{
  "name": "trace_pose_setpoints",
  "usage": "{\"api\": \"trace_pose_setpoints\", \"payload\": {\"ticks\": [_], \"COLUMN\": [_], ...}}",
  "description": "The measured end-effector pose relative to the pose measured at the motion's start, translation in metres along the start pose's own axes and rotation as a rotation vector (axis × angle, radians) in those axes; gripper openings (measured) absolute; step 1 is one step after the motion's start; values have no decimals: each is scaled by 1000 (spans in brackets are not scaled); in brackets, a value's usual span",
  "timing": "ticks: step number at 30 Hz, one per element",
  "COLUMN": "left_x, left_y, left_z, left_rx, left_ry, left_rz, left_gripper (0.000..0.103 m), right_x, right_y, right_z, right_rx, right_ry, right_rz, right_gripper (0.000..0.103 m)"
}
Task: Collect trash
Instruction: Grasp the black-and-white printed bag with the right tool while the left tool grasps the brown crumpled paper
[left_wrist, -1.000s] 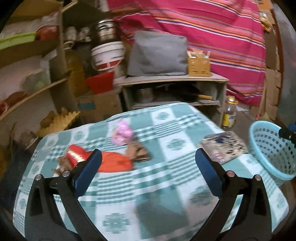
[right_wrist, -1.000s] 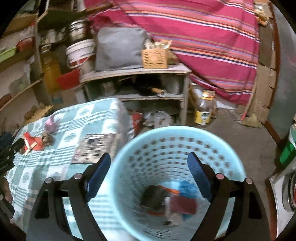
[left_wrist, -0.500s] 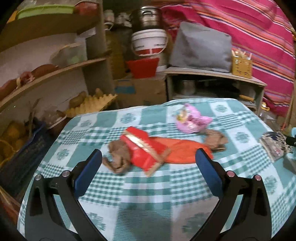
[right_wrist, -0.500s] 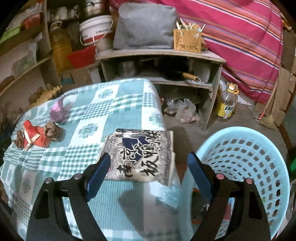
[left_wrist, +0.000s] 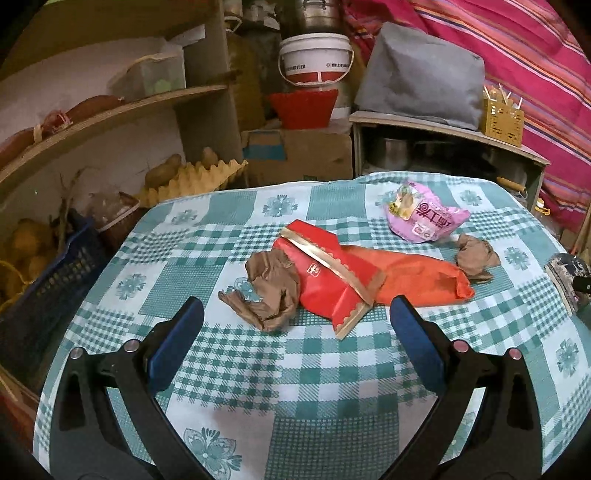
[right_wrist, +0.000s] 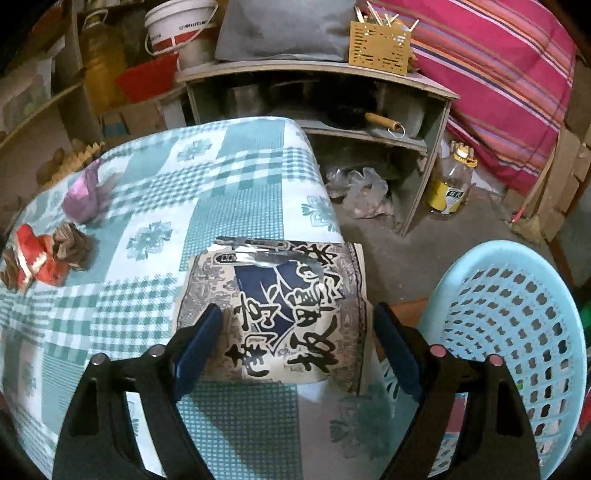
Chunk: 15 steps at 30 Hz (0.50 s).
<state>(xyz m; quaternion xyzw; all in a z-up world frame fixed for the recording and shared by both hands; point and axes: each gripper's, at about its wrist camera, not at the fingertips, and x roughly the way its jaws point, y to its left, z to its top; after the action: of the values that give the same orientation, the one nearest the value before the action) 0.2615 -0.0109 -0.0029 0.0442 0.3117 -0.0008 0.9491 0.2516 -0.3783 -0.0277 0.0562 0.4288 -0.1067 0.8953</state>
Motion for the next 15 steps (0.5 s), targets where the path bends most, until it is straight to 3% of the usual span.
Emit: {"api": "trace_pose_setpoints", "payload": {"ticks": [1, 4, 5, 8, 12, 15], "left_x": [2, 10, 12, 18, 32, 46], "left_y": [1, 6, 7, 17, 35, 35], "left_z": [1, 6, 7, 9, 9, 9], "left_rx": [-11, -23, -20, -34, -107, -102], "left_ry": [5, 17, 20, 37, 84, 119], "left_rz": [-8, -16, -9, 15, -15, -25], "left_gripper": [97, 97, 97, 97, 97, 88], "right_x": [0, 0, 0, -2, -4, -6], "right_y": [-1, -4, -3, -1, 1, 4], "right_z": [0, -1, -1, -2, -1, -1], "right_rx": [12, 24, 18, 6, -12, -26], "right_ry": [1, 2, -1, -10, -18, -29], "right_rz": [10, 18, 12, 12, 26, 33], "right_gripper": [67, 58, 51, 43, 31, 27]}}
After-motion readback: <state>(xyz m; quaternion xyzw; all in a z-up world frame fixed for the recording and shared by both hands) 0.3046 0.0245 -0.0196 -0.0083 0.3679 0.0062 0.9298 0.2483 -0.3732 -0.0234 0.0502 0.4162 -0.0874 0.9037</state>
